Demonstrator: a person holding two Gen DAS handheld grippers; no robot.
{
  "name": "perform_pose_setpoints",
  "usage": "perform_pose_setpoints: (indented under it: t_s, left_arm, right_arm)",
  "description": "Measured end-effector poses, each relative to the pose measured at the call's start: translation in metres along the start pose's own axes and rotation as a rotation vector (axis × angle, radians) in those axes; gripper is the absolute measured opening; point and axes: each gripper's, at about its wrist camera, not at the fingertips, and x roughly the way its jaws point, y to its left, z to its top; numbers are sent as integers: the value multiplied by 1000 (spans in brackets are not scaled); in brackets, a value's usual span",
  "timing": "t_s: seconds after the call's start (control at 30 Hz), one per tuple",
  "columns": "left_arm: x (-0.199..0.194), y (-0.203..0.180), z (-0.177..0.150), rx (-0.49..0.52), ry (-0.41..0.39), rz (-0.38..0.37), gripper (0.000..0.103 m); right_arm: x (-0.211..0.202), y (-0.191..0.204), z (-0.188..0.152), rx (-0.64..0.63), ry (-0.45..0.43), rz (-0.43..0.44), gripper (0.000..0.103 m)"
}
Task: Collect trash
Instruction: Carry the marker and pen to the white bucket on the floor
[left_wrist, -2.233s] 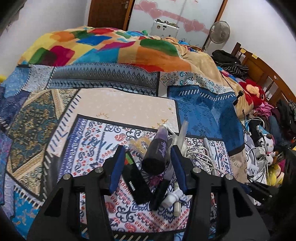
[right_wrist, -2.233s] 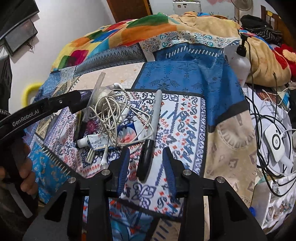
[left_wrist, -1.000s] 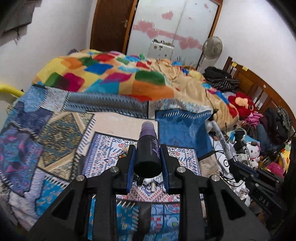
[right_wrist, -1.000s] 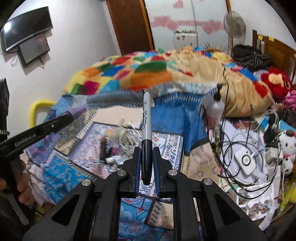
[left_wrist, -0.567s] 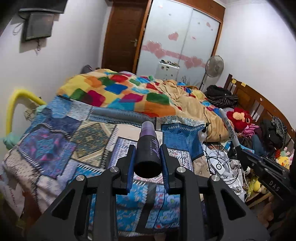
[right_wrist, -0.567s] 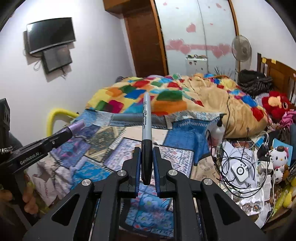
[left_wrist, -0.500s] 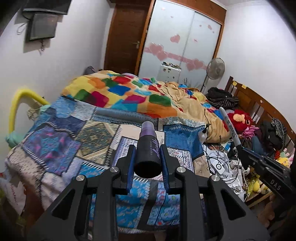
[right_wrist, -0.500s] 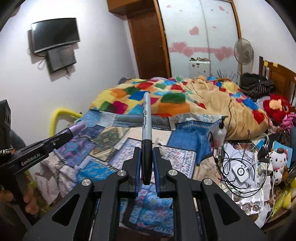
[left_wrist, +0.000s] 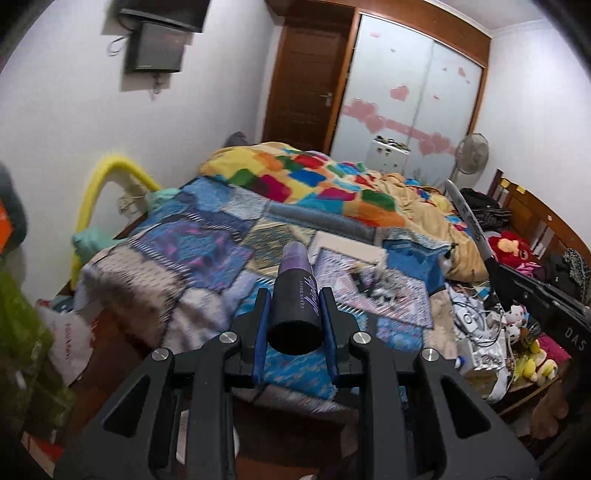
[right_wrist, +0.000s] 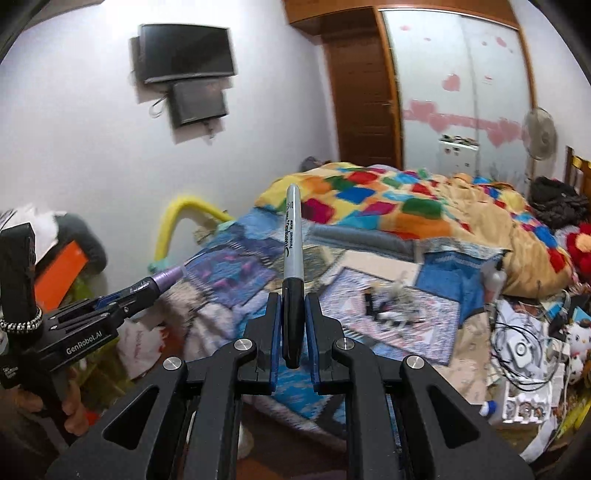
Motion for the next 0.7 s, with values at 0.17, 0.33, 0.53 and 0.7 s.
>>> perform_pose_setpoints:
  t_s: [0.17,0.33,0.53,0.7]
  left_arm:
    - [-19,42,-32,-44,20,73,25]
    - [-27,83,-67,-105,67,132,25]
    - [-17,129,-109,-188,154,176,25]
    - [11,159,-146,-269,252,199,25]
  right_arm:
    - [14,42,-14,-72,53,84,12]
    - [33,83,-34,-134,122,163,12]
    - [70,129,-68,-220,264,234,12]
    - [107,151,-101,-261,406,264,12]
